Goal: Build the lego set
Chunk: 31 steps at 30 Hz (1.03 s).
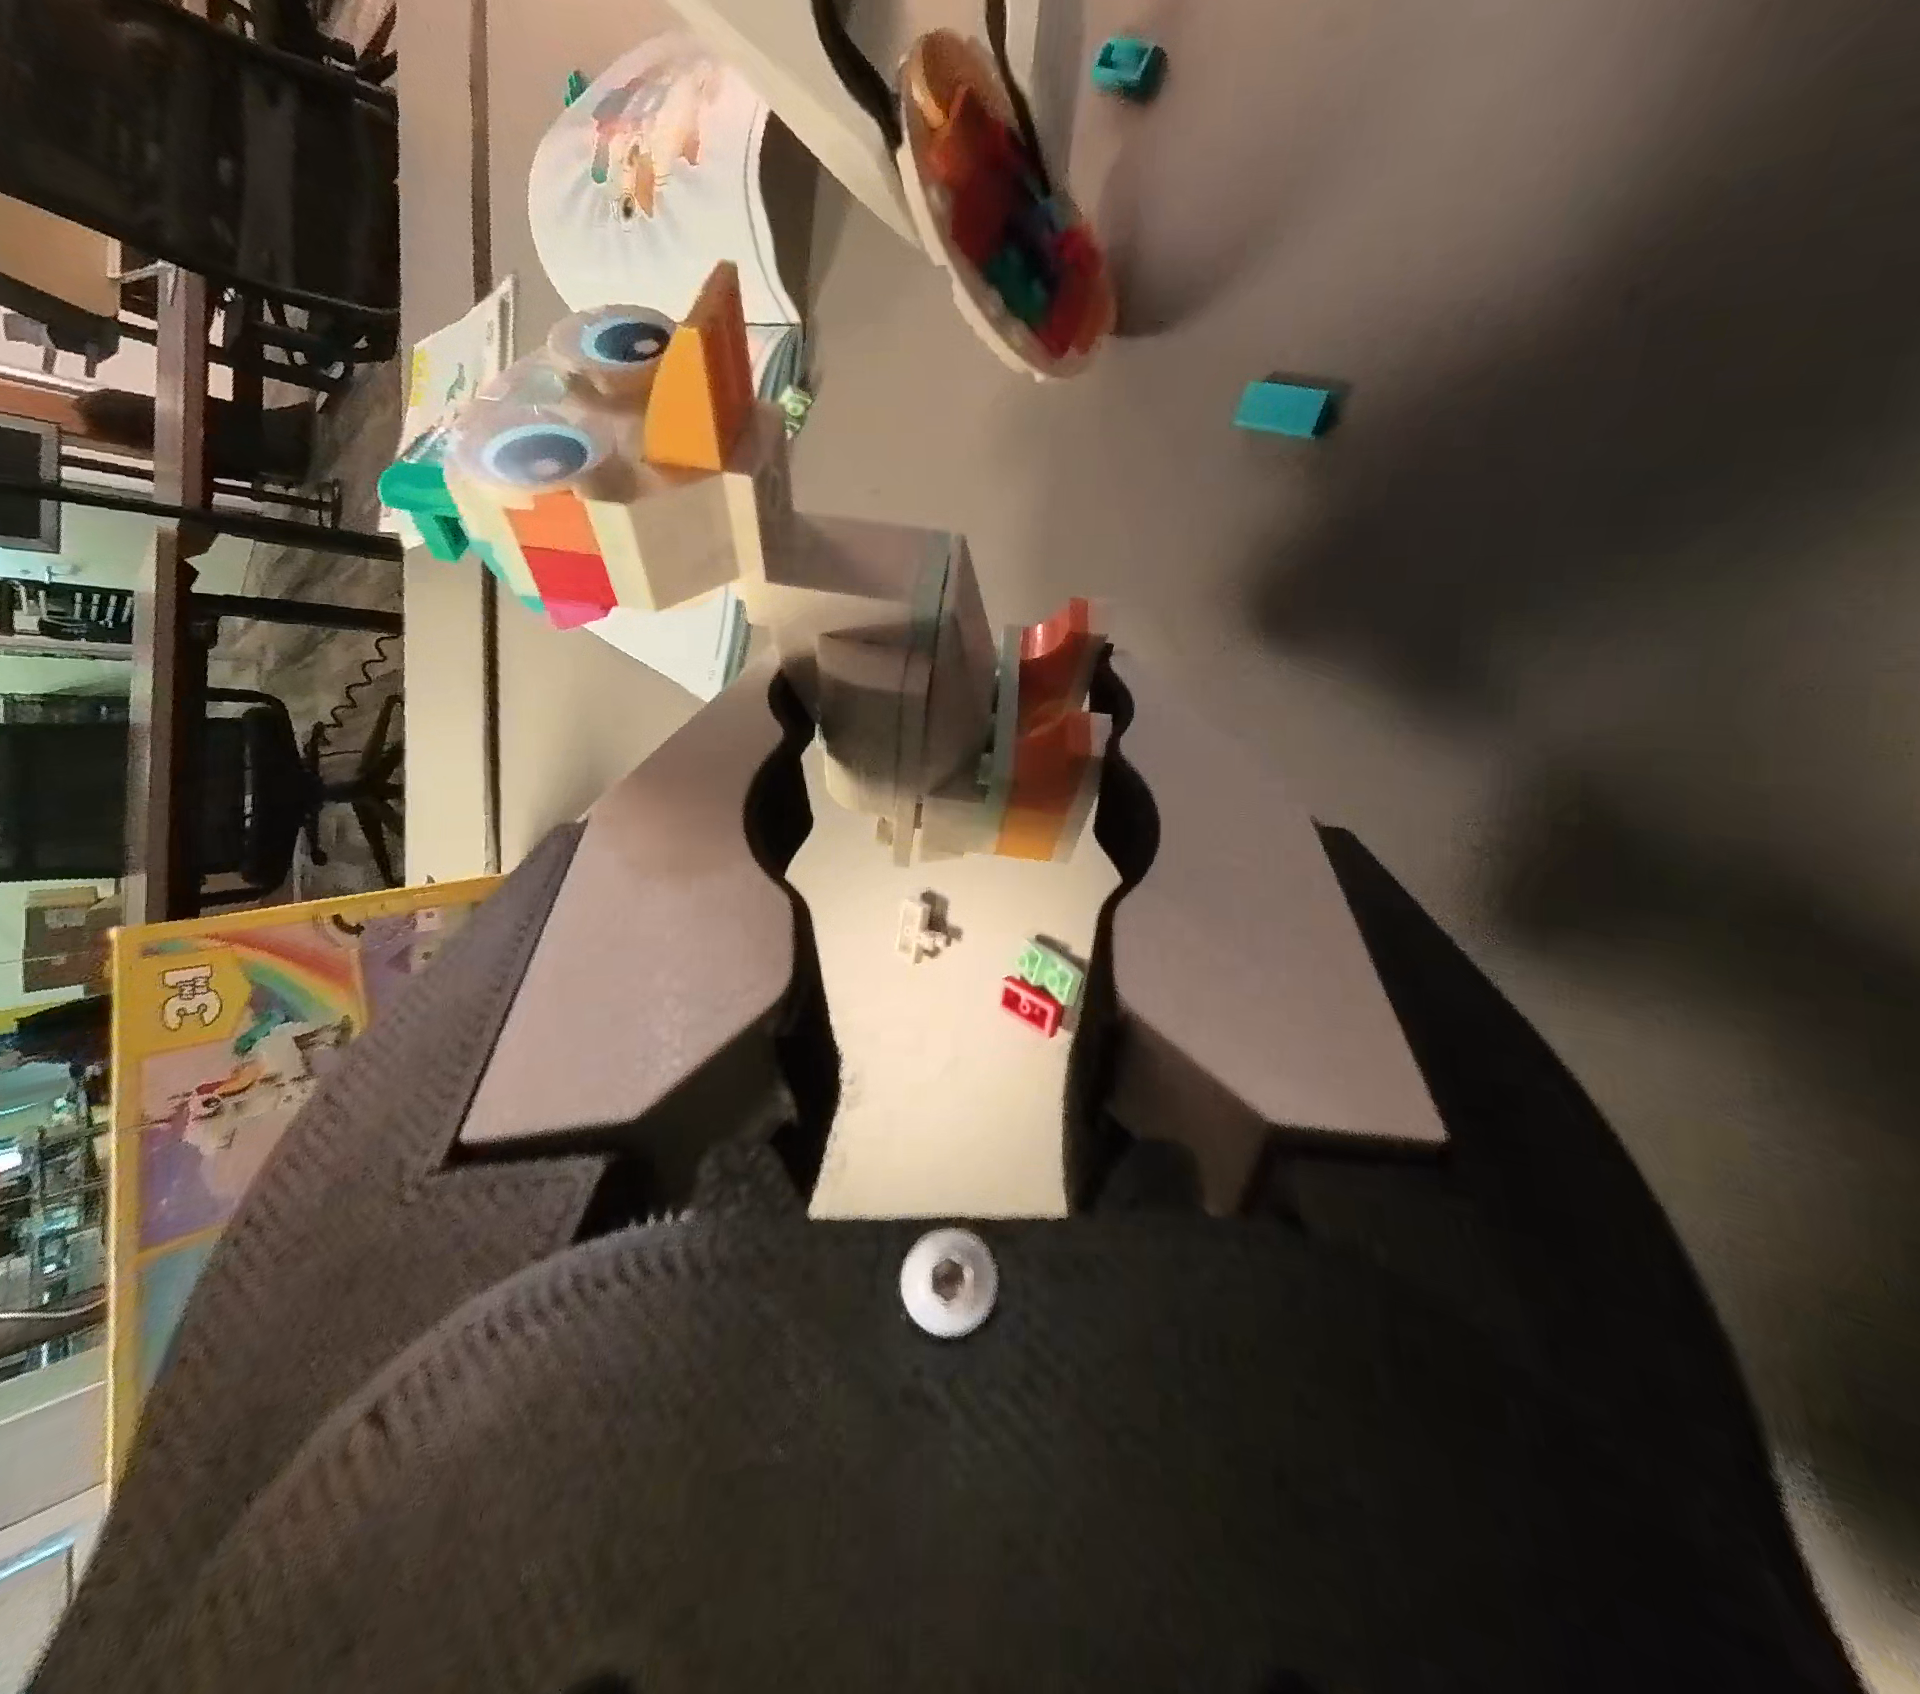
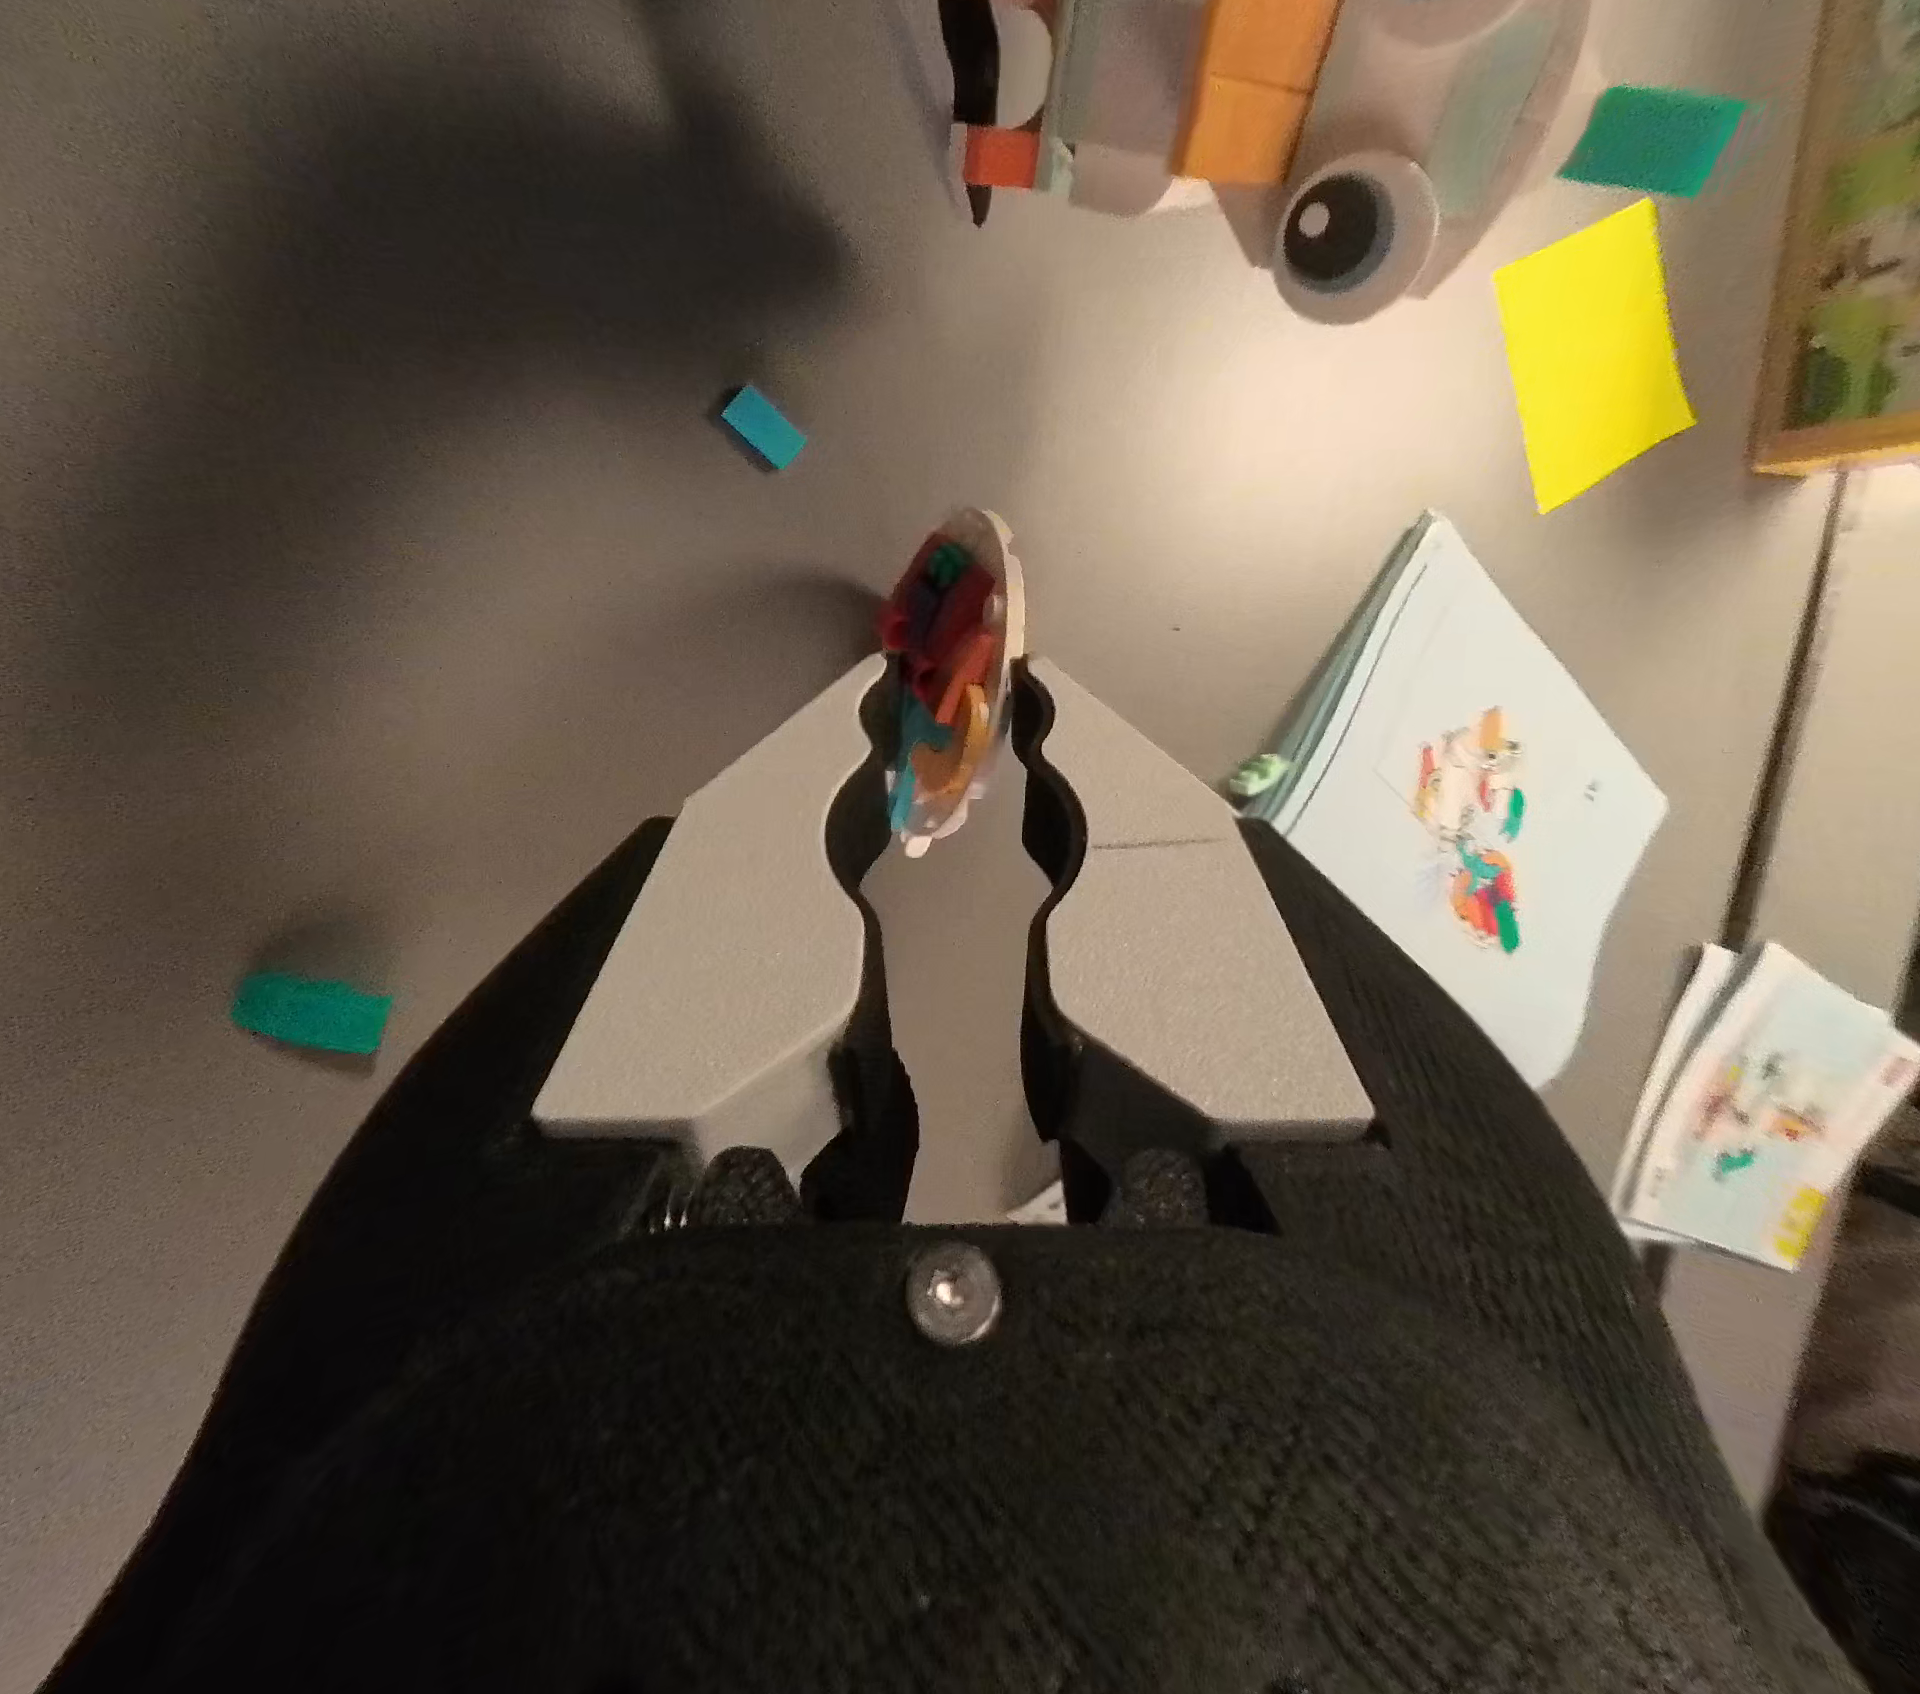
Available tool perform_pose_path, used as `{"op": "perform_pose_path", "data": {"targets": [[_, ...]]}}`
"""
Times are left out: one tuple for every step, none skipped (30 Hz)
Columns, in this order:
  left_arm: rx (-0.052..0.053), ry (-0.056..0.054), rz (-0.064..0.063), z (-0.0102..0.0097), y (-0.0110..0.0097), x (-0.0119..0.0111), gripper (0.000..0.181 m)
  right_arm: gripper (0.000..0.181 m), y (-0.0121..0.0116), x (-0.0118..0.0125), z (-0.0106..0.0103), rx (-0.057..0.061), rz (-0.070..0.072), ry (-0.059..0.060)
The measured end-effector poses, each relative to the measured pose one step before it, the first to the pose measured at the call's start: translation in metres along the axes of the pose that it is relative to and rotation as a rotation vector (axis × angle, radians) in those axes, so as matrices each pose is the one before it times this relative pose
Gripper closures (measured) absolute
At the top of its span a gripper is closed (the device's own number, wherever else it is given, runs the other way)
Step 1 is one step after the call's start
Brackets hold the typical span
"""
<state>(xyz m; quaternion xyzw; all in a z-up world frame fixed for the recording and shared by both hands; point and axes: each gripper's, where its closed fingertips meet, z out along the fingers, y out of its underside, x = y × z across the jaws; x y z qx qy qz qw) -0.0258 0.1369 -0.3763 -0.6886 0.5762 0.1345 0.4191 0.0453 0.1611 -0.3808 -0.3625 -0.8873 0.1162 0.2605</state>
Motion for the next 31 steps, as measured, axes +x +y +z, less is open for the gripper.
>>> {"op": "perform_pose_path", "data": {"targets": [[-0.002, 0.0006, 0.0029, -0.00009, 0.00037, 0.00008, 0.129, 0.163, 0.0011, -0.00129, 0.00184, -0.0098, 0.0212, -0.0289], [-0.003, 0.001, 0.002, 0.00032, 0.00063, 0.00043, 0.129, 0.164, 0.00141, -0.00171, 0.00187, -0.0122, 0.0221, -0.0305], [-0.0026, 0.0012, 0.001, 0.00029, 0.00052, 0.00076, 0.129, 0.165, 0.00071, -0.0022, 0.00175, -0.0076, 0.023, -0.0306], [-0.0013, 0.0014, 0.0013, 0.0001, 0.00032, 0.00104, 0.129, 0.164, -0.0003, -0.00213, 0.00147, -0.0013, 0.0263, -0.0276], [0.0002, 0.0008, 0.0007, 0.00013, 0.00011, 0.00106, 0.129, 0.163, -0.00107, -0.00169, 0.00122, 0.0038, 0.0288, -0.0219], [0.0017, 0.0018, -0.0008, -0.00003, -0.00022, 0.00117, 0.129, 0.163, -0.00118, -0.00073, 0.0009, 0.0046, 0.0253, -0.0143], [0.0029, 0.0024, -0.0024, -0.00008, -0.00042, 0.00108, 0.129, 0.163, -0.00115, 0.00006, 0.00068, 0.0039, 0.0183, -0.0067], [0.0043, 0.0019, -0.0011, 0.00005, -0.00093, 0.00093, 0.129, 0.163, -0.00098, 0.00067, 0.00066, 0.0024, 0.0158, -0.0027], [0.003, 0.0006, 0.0031, 0.00018, -0.00117, 0.00098, 0.129, 0.163, -0.00088, 0.00078, 0.00065, 0.0021, 0.0181, -0.0029], [0.0013, 0.0002, 0.0071, 0.00037, -0.00118, 0.00095, 0.129, 0.164, -0.00103, 0.00069, 0.00087, 0.0023, 0.0205, -0.0056], [0.0017, 0.0019, 0.0088, 0.00041, -0.00148, 0.00136, 0.129, 0.163, -0.00096, 0.00047, 0.00067, 0.003, 0.0186, -0.0075], [0.0001, 0.0017, 0.0093, 0.00044, -0.00145, 0.00126, 0.129, 0.164, -0.00041, 0.00085, 0.00048, 0.0017, 0.019, -0.0051], [-0.002, -0.001, 0.0095, 0.0002, -0.0009, 0.00078, 0.129, 0.164, 0.00018, 0.00104, 0.00014, 0.001, 0.0264, -0.0074], [-0.0019, -0.0065, 0.0092, -0.00024, -0.00052, 0.00003, 0.129, 0.164, 0.00126, 0.00172, -0.00045, 0.0002, 0.0271, -0.0039], [0.0015, -0.0147, 0.0111, -0.00106, -0.00081, -0.00117, 0.129, 0.164, 0.00278, 0.00247, -0.00129, 0.0003, 0.0227, -0.0011], [0.0091, -0.0289, 0.0161, -0.00256, -0.00212, -0.00316, 0.129, 0.164, 0.00305, 0.00439, -0.00297, 0.0075, 0.0292, 0.0061], [0.02, -0.0398, 0.0217, -0.00403, -0.0042, -0.00506, 0.129, 0.165, 0.00021, 0.00756, -0.00566, 0.0312, 0.0412, 0.0184], [0.0295, -0.051, 0.0276, -0.00525, -0.00643, -0.00729, 0.129, 0.165, -0.00438, 0.00922, -0.00863, 0.0617, 0.0528, 0.0201], [0.038, -0.0559, 0.032, -0.00567, -0.00904, -0.00886, 0.129, 0.165, -0.01155, 0.00879, -0.01092, 0.1012, 0.0644, 0.0126], [0.0421, -0.0485, 0.0303, -0.00506, -0.01131, -0.00886, 0.129, 0.165, -0.01994, 0.00526, -0.01252, 0.1439, 0.0693, -0.0052], [0.0433, -0.0492, 0.0367, -0.00387, -0.01312, -0.00943, 0.129, 0.165, -0.0264, 0.0, -0.0122, 0.171, 0.0647, -0.0261], [0.0411, -0.0429, 0.0465, -0.00258, -0.01382, -0.00855, 0.129, 0.164, -0.02932, -0.00474, -0.01037, 0.1811, 0.0542, -0.0387], [0.0366, -0.032, 0.0434, -0.00132, -0.01377, -0.00728, 0.129, 0.165, -0.02798, -0.00766, -0.0073, 0.1722, 0.0508, -0.0421], [0.0365, -0.0277, 0.0373, -0.00025, -0.01368, -0.00674, 0.13, 0.165, -0.02188, -0.01, -0.0032, 0.1349, 0.0629, -0.0543], [0.0369, -0.0226, 0.0379, 0.00025, -0.01278, -0.00559, 0.129, 0.165, -0.01589, -0.01072, -0.00024, 0.1097, 0.0696, -0.056], [0.0314, -0.0208, 0.0331, 0.00031, -0.01114, -0.00515, 0.129, 0.165, -0.01029, -0.01093, 0.00159, 0.0879, 0.0605, -0.0566], [0.0292, -0.023, 0.0273, 0.00008, -0.01011, -0.00554, 0.129, 0.164, -0.00311, -0.01014, 0.00281, 0.0466, 0.058, -0.0527], [0.0284, -0.0192, 0.0196, -0.00028, -0.0088, -0.00502, 0.13, 0.165, 0.00191, -0.00855, 0.00311, 0.018, 0.0504, -0.0428], [0.0235, -0.0147, 0.0114, -0.00087, -0.0071, -0.00439, 0.13, 0.165, 0.00319, -0.00788, 0.00228, 0.0125, 0.039, -0.036], [0.0166, -0.0085, 0.0028, -0.00127, -0.00539, -0.00372, 0.13, 0.165, 0.00246, -0.00708, 0.00142, 0.0171, 0.0288, -0.0261], [0.0139, -0.0083, -0.0045, -0.0018, -0.00427, -0.00369, 0.13, 0.165, 0.00214, -0.00637, 0.00085, 0.0153, 0.0216, -0.0184]]}}
